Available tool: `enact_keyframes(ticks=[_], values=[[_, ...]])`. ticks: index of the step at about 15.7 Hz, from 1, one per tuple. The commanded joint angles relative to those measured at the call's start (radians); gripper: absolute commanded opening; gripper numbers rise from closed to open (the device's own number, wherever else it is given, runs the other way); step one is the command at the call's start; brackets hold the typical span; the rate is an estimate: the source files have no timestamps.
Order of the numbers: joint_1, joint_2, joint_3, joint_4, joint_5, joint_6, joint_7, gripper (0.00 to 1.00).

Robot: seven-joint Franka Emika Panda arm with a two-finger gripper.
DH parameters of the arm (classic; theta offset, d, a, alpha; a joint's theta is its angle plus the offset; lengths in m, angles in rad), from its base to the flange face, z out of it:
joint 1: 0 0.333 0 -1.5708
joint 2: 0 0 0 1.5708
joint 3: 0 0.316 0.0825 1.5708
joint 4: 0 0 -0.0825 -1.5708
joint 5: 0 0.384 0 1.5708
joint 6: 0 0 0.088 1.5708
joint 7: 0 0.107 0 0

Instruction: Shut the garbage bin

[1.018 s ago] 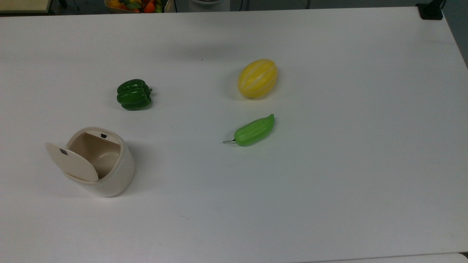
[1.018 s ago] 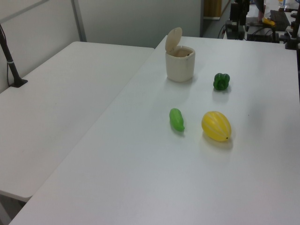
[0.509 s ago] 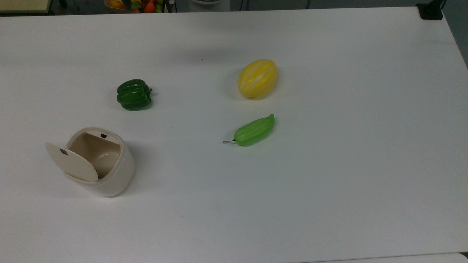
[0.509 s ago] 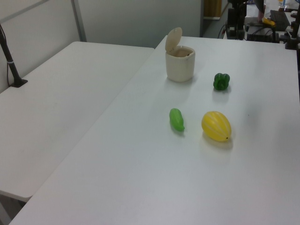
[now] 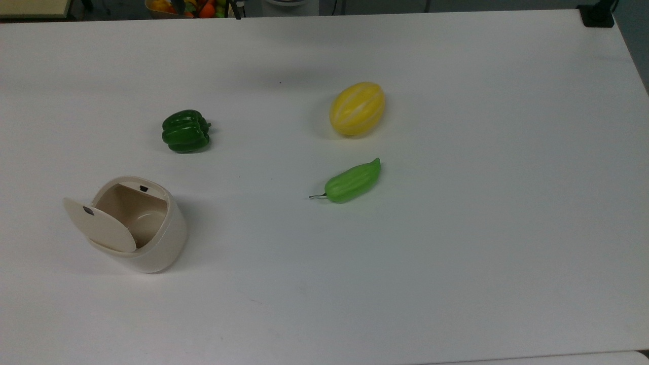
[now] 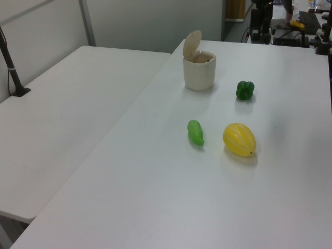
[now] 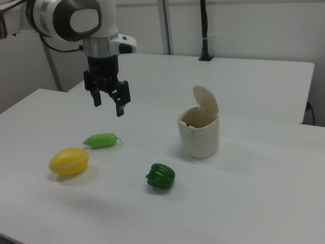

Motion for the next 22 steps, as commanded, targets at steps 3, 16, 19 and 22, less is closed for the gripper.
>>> enact_keyframes(ticks=[3, 16, 19, 22], values=[[0.001, -0.001, 0.002, -0.002, 0.019, 0.017, 0.011, 0.42], [-0.041, 0.024, -0.011, 0.007, 0.057, 0.393, 0.023, 0.0], [-0.043, 0.041, -0.011, 0.027, 0.056, 0.485, 0.039, 0.0], [-0.038, 0.07, -0.009, 0.03, 0.056, 0.655, 0.147, 0.0]])
